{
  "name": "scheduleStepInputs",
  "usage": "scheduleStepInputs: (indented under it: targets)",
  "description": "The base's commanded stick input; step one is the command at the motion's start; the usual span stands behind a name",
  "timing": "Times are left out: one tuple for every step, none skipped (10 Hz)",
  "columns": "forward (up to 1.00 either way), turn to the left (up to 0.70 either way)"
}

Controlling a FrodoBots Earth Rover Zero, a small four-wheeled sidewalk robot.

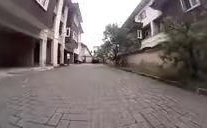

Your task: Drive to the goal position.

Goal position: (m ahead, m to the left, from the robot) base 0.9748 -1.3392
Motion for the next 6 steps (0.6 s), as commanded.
scheduleStepInputs:
  targets:
    - [0.70,0.00]
    - [0.70,0.00]
    - [0.70,0.00]
    - [0.70,0.00]
    - [0.70,0.00]
    - [0.70,0.00]
